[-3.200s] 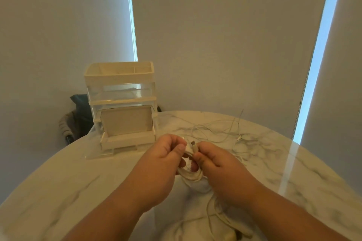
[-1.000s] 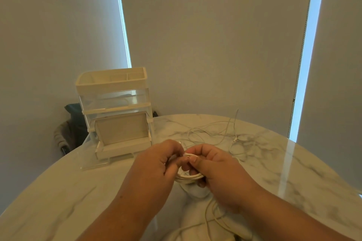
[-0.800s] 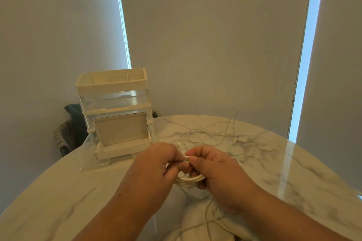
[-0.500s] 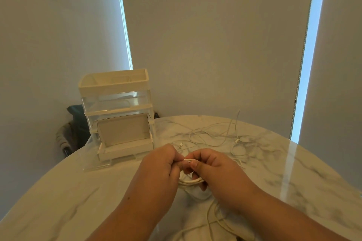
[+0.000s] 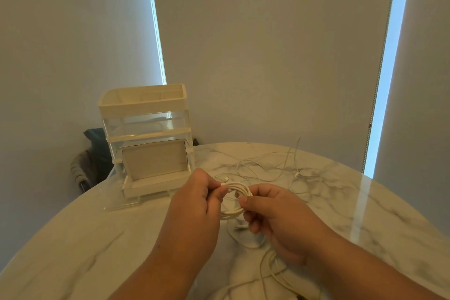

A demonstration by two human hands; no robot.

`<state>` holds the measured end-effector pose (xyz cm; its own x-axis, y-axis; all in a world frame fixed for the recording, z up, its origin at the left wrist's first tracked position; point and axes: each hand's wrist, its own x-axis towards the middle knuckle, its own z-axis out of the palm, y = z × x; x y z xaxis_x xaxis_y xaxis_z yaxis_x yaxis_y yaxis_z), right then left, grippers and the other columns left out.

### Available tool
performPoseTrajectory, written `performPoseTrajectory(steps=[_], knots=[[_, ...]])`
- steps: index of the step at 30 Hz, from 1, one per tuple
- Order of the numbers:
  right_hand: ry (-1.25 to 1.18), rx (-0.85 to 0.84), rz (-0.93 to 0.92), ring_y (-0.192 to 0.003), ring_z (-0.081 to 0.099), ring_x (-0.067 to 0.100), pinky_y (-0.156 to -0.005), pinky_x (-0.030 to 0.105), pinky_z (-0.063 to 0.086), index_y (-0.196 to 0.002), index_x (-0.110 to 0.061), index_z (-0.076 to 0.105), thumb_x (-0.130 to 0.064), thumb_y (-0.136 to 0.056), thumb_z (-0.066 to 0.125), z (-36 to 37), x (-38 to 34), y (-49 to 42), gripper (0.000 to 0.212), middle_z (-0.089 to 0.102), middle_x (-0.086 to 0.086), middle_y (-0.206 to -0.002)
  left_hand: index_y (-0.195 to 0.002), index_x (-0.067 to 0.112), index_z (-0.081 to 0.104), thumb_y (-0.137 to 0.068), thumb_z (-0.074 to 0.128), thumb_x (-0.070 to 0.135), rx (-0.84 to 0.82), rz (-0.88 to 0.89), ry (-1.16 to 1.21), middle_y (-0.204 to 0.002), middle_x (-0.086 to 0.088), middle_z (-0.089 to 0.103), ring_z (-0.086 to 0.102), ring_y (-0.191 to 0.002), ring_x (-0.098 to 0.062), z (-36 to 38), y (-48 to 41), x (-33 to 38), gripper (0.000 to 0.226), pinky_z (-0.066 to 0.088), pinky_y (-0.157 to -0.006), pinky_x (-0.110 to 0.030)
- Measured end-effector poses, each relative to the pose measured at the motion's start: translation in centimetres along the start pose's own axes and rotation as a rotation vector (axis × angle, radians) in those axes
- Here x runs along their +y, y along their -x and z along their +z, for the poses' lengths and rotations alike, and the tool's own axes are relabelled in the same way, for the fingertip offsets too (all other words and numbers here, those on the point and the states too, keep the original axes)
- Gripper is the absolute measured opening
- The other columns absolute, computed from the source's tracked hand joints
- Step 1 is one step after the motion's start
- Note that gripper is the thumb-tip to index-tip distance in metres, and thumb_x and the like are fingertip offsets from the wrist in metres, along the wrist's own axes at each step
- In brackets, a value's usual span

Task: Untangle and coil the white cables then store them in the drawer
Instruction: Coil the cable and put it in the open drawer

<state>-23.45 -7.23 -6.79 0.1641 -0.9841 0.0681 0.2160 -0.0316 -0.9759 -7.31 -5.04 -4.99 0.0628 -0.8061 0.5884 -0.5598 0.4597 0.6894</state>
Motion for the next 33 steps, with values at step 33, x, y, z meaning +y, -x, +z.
performPoseTrajectory(steps=[33], knots=[[-0.372,-0.102,0.206,-0.061,0.051,0.018,-0.051,0.027,0.036,-0.109,0.002,0.069,-0.017,-0.087,0.058,-0.5,-1.8,-0.1,0.031,0.063,0.012,-0.079,-0.084,0.027,0.054,-0.096,0.058,0.023,-0.055,0.064,0.041,-0.075,0.014,0.06,0.053,-0.065,-0.005,-0.2,-0.2,0.0,0.013,0.042,-0.058,-0.016]])
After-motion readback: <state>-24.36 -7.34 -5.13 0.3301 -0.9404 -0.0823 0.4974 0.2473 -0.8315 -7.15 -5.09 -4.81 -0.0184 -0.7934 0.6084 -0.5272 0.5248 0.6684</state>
